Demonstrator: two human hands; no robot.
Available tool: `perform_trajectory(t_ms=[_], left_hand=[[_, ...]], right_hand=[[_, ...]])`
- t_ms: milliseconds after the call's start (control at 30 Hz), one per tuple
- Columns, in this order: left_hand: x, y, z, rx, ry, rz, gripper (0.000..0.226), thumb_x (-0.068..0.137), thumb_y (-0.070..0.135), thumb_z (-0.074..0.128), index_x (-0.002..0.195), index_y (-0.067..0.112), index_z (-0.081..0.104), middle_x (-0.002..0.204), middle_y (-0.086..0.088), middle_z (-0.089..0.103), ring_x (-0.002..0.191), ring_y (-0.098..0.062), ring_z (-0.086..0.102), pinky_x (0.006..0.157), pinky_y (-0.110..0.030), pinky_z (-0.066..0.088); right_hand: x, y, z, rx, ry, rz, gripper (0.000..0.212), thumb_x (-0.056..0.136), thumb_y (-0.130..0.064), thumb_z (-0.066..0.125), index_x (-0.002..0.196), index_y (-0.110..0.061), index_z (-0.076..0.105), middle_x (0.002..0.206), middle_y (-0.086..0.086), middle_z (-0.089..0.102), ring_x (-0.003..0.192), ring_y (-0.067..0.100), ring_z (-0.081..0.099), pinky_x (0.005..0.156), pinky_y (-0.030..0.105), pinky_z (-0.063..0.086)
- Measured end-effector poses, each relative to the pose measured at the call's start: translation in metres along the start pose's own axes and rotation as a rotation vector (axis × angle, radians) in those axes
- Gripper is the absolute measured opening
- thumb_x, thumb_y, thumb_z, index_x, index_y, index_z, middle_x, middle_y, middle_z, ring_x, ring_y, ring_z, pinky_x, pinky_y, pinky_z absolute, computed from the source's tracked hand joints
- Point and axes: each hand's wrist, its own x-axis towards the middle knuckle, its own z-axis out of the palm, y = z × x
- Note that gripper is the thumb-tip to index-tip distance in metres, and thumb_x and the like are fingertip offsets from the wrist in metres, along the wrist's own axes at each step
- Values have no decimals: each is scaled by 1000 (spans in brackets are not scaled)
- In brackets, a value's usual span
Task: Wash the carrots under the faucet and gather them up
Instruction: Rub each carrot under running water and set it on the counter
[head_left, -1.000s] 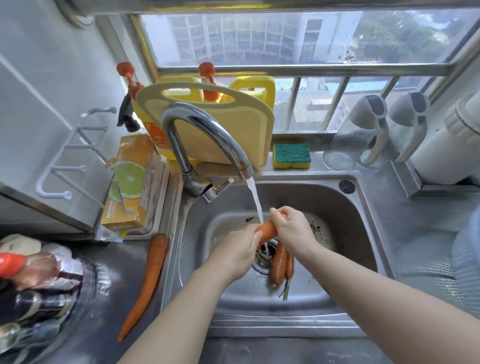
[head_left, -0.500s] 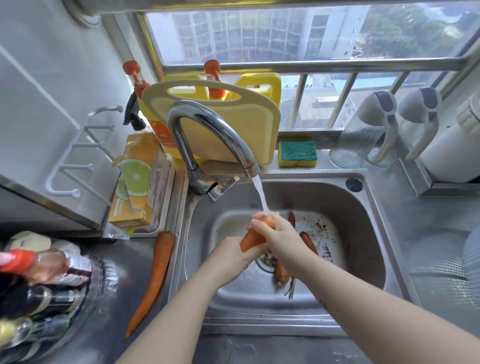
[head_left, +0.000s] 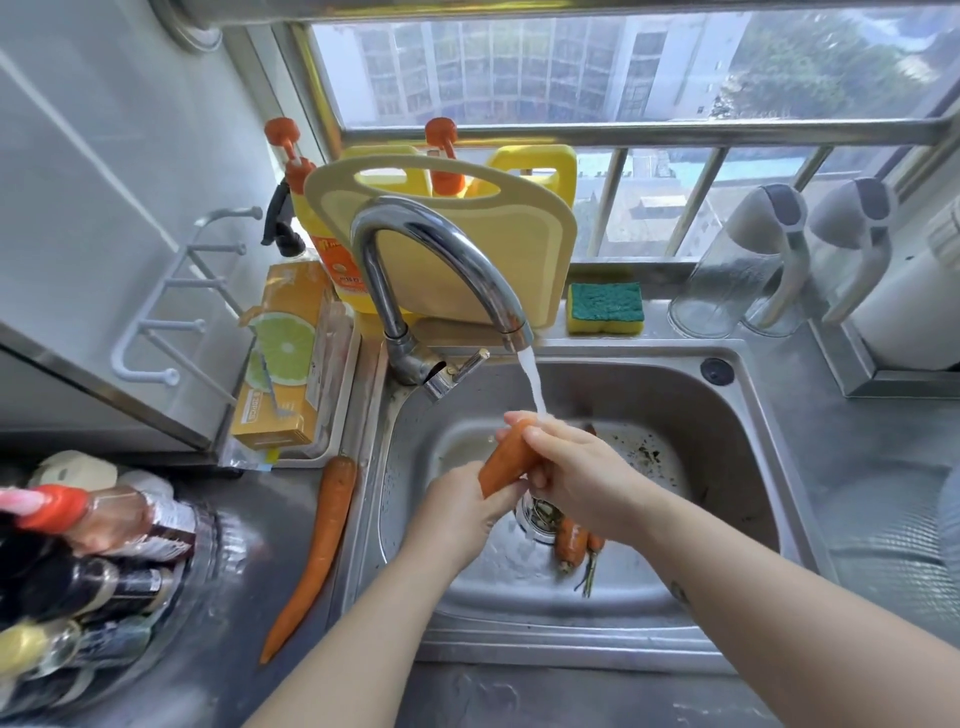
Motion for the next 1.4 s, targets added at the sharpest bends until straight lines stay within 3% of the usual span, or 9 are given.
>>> perform_trajectory(t_ms=[167, 367, 500, 667, 867, 1067, 1167, 1267, 1400], left_hand=[[-3, 13, 5, 212, 89, -8, 31, 88, 51, 53, 91, 21, 54, 76, -1, 62, 69, -23, 60, 58, -32, 45], [4, 13, -10, 86, -17, -40, 27, 88, 46, 57, 76, 21, 52, 62, 4, 52, 49, -13, 46, 41, -20, 32], [4, 16, -5, 202, 80, -5, 29, 88, 49, 55, 88, 20, 56, 70, 2, 58, 59, -17, 53, 50, -28, 34], [7, 14, -6, 149, 36, -13, 28, 87, 48, 58, 82, 20, 54, 67, 1, 57, 55, -16, 52, 43, -24, 35], [7, 9, -9, 53, -28, -22, 33, 85, 48, 61, 87, 15, 60, 67, 1, 56, 53, -15, 51, 34, -11, 32], [7, 15, -4, 221, 99, 36, 31, 88, 49, 55, 86, 18, 53, 64, 5, 54, 55, -11, 49, 49, -27, 32], [10, 13, -3, 150, 41, 63, 36, 86, 54, 56, 82, 18, 54, 64, 4, 55, 56, -13, 49, 53, -29, 34], [15, 7, -3, 12, -82, 79, 47, 80, 68, 50, 70, 22, 52, 59, 7, 50, 54, -13, 45, 54, -29, 34], [15, 13, -4, -308, -324, -94, 71, 72, 86, 24, 66, 19, 48, 47, 7, 42, 40, -11, 34, 49, -26, 32]], right_hand=[[10, -6, 6, -115, 197, -31, 16, 93, -26, 54, 87, -16, 64, 87, 3, 63, 49, 3, 45, 57, 25, 33], [4, -7, -14, -83, -95, -8, 25, 98, -13, 48, 121, -17, 56, 103, 11, 52, 64, 6, 43, 61, 17, 42], [9, -10, -13, -152, 31, -74, 22, 96, -19, 52, 114, -11, 62, 82, 14, 53, 53, 9, 40, 57, 23, 35], [12, -11, -14, -28, 48, 12, 23, 91, -25, 60, 107, -12, 68, 104, 15, 64, 63, 14, 44, 53, 19, 39], [5, -17, -28, -17, -201, 79, 31, 96, -8, 49, 126, -14, 52, 101, 17, 61, 66, 13, 61, 77, 29, 51], [17, -18, -13, -223, 93, -102, 17, 90, -21, 60, 88, -9, 71, 77, 7, 67, 47, 11, 39, 46, 19, 36], [20, -21, -12, -167, 157, -19, 27, 94, -25, 55, 83, -7, 72, 79, 8, 68, 47, 13, 41, 41, 19, 32], [18, -26, -17, -17, 71, 95, 32, 98, -29, 46, 91, -9, 71, 90, 12, 67, 43, 9, 41, 40, 15, 34], [16, -22, -18, -53, -29, 81, 37, 101, -34, 34, 101, -18, 68, 104, 4, 72, 69, 11, 54, 69, 26, 41]])
